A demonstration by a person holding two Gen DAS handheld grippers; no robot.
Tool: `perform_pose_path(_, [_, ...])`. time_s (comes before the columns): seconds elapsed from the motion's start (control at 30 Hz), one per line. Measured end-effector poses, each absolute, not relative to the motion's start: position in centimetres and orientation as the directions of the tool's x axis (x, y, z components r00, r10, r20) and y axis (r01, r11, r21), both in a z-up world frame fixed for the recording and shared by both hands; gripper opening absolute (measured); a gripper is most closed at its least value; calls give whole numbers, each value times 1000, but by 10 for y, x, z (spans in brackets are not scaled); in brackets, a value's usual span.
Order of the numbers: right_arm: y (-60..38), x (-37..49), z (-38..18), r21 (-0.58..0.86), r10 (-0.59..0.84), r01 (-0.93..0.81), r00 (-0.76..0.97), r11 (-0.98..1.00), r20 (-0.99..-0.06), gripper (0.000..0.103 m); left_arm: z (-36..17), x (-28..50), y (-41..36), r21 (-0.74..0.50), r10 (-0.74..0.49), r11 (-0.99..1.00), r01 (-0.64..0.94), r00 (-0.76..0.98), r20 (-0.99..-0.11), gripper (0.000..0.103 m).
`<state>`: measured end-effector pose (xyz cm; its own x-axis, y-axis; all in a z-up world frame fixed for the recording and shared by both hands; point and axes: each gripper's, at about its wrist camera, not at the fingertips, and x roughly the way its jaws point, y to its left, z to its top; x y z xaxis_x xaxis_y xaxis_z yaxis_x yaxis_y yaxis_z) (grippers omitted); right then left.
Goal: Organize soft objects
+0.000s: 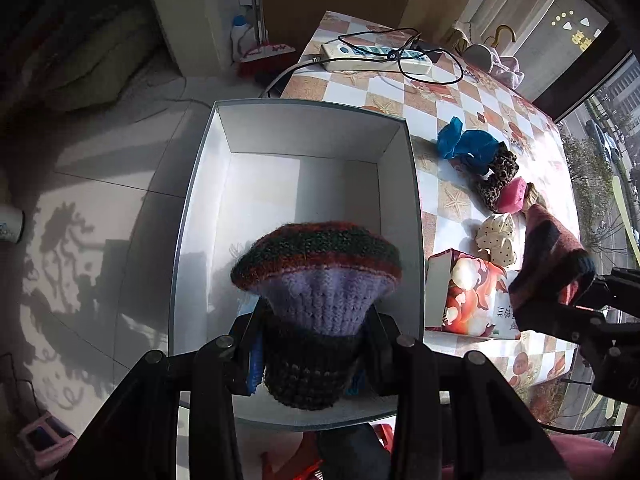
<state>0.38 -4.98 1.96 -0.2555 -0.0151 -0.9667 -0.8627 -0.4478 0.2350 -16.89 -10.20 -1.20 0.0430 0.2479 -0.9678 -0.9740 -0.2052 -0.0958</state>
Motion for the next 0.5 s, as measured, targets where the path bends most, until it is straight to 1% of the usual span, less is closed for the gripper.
perform_pose_path(0.5, [-31,-62,7,238,-55,-800,-249,-551,-967,40,-31,-191,-96,-78,215,-262,-962,20,-976,42])
